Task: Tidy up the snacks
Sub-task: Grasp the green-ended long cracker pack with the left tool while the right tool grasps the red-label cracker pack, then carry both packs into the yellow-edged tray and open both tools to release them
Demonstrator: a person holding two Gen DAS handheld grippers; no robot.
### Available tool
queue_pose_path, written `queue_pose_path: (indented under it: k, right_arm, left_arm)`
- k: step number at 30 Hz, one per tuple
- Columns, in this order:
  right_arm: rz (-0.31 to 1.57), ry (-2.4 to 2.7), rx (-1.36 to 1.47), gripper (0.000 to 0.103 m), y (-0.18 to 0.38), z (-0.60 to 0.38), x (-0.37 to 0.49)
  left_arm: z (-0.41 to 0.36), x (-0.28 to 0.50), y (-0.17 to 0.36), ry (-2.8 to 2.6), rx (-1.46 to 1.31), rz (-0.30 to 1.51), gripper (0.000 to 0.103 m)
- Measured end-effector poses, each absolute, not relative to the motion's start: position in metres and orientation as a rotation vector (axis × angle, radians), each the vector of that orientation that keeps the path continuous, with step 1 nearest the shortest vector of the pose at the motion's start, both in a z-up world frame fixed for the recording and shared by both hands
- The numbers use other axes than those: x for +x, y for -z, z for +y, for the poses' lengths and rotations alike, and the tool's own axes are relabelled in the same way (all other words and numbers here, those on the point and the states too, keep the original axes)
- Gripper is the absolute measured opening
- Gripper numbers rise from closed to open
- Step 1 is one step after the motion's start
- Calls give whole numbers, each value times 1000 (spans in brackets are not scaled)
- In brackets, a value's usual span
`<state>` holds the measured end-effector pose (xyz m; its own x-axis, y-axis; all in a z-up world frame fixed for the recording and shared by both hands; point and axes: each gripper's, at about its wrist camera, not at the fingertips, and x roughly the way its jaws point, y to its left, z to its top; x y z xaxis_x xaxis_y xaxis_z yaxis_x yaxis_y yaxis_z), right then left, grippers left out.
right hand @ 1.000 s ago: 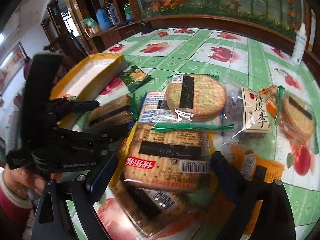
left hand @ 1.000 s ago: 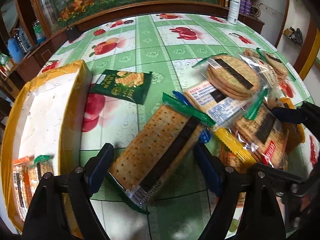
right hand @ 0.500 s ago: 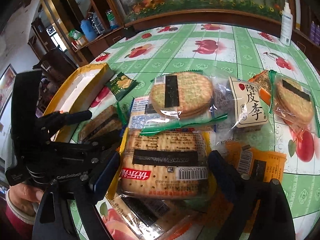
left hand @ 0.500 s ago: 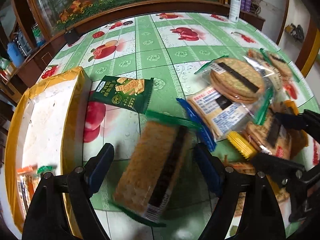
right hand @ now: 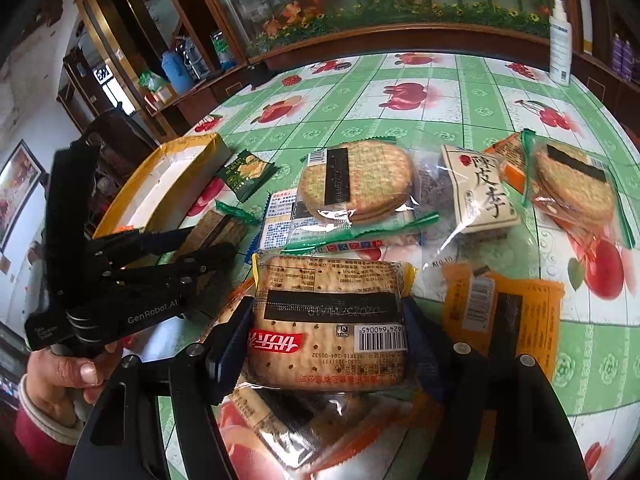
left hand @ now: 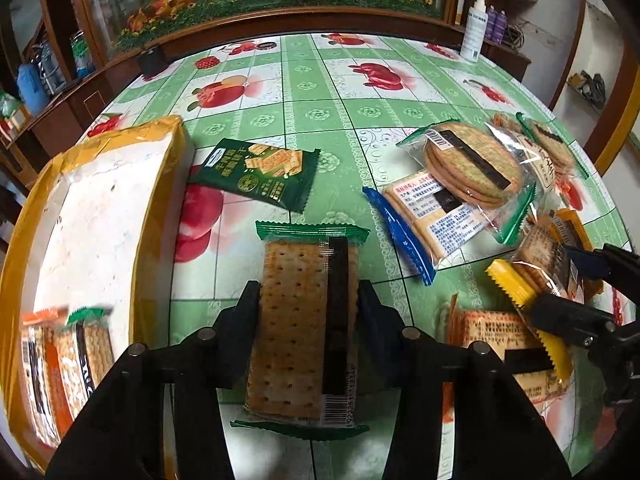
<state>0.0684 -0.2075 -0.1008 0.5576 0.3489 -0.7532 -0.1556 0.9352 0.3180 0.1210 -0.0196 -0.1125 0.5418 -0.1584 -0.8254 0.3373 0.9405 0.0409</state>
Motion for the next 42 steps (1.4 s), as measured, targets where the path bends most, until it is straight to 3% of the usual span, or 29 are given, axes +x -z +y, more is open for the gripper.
queue_pose_path:
  k: [22, 42]
  right_arm:
    - [828, -349, 240, 72, 55, -195, 23]
    - [793, -539, 93, 72, 29, -59, 42]
  left_arm:
    - [46, 38, 20, 75, 78, 674, 46]
    - [141, 33, 15, -101, -11, 623, 46]
